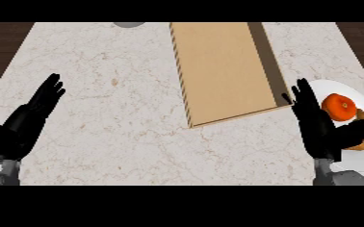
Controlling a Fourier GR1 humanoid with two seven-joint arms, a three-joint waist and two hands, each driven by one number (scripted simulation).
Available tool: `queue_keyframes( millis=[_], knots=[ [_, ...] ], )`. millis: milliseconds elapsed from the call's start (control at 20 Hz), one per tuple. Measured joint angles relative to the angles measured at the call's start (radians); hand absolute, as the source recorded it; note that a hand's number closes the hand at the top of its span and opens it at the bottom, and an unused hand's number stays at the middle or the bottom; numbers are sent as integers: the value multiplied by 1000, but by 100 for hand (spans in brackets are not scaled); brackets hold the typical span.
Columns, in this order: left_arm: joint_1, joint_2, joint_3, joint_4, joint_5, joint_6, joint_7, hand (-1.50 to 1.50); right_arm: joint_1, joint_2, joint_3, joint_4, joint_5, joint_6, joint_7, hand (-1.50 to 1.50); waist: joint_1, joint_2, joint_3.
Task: Pick the squash from the plate and place it in the cardboard box
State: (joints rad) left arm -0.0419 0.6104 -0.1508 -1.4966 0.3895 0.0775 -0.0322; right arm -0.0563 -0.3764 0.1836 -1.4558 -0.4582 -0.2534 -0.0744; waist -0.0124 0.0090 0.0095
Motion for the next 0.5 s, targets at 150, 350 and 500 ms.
queue_keyframes(
  millis=[150,350,500],
  knots=[
    [-6,-21,-13,6,-52,40,5,0,-56,-47,-91,30,-13,29,-41,-150,7,-5,-5],
    [-5,-28,-20,15,-119,114,4,0,-119,-193,-219,92,36,22,-102,150,11,4,-13],
    [0,-49,-41,16,-147,146,12,0,-144,-245,-287,205,118,-119,-103,-150,24,9,-11]
  ],
)
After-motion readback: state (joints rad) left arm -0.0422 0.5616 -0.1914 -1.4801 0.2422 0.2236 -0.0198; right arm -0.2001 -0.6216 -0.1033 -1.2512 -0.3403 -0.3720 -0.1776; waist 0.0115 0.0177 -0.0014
